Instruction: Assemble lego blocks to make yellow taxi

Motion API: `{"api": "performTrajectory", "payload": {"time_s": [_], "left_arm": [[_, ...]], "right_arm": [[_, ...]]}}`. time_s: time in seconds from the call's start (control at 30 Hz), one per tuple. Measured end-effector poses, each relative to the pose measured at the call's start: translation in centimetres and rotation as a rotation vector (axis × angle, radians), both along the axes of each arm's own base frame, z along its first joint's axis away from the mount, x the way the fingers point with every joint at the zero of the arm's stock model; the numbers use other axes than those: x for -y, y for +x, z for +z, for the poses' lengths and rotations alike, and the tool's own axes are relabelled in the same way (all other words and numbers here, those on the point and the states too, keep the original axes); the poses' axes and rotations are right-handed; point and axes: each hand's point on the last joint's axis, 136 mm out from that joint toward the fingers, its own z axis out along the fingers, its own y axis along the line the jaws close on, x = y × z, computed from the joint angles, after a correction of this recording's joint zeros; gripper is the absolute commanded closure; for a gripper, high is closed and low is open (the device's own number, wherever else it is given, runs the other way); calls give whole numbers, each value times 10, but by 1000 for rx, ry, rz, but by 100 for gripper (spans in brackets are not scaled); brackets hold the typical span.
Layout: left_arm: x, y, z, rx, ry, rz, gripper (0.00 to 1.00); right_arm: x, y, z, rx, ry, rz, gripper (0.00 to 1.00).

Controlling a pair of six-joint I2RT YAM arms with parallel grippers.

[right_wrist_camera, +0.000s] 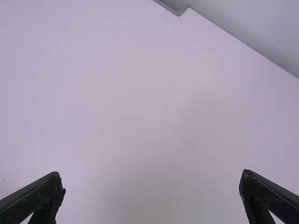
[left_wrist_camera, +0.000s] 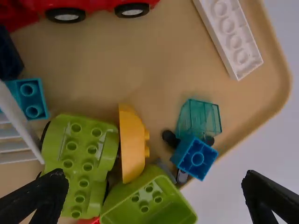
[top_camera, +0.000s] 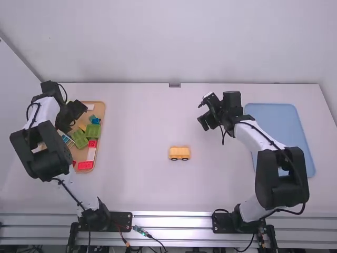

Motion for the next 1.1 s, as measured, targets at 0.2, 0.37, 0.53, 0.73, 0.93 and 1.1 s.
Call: {"api": "performTrajectory", "payload": {"time_s": [0.2,0.37,0.53,0.73,0.93,1.1], "left_arm": [[-9,16,-14,-30,-5,-1,9],[-9,22,-29,-38,-9,-5,11],[-11,26,-32,-27,0,-5,13],[-10,25,-44,-17,-2,11,20],[-5,20,-64,-19,-5,15,18],[-2,14,-69,-40,-16,14,20]], "right_arm": [[-10,-2,-3,8,-54,-3,1],[-19,-4,-4,19,-94,1,1],[-28,-5,-3,34,-109,12,1],[-23,-4,-4,31,-115,0,1],[-22,-5,-4,27,-119,-3,1],[-22,-5,-4,26,-120,-3,1]]}}
